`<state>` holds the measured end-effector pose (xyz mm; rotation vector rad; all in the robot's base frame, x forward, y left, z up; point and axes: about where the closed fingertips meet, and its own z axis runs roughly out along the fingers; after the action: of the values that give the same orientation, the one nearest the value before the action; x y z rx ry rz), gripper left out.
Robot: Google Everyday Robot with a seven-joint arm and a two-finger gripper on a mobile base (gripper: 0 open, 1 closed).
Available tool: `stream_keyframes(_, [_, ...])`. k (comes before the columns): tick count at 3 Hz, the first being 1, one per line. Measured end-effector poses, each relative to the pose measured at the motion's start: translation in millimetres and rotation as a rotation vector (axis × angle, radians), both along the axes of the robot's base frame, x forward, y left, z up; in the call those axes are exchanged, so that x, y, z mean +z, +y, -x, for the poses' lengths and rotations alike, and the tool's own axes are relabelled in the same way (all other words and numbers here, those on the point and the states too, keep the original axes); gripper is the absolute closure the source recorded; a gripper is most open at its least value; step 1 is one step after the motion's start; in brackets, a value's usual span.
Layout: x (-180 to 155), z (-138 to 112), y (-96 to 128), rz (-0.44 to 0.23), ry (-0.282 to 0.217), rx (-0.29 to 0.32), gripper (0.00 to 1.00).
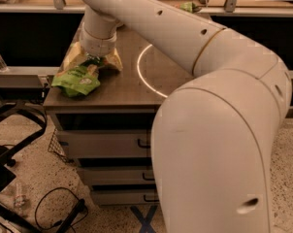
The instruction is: Pick green rice chip bag
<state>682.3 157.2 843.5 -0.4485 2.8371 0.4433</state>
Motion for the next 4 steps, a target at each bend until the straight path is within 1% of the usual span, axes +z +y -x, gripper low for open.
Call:
stream_keyframes(1, [-3.2,-0.9,2.6,-0.003,0.000,0.001,0.47])
stream_keyframes(2, [-1.6,-0.9,2.6,-0.003,0.000,0.001,0.70])
stream_keyframes(3, [-3.5,-0.8,3.5,-0.001,0.004,0.003,0.99])
stream_keyframes(4, [-4.4,-0.8,3.8,0.000,0.005,0.003,1.00])
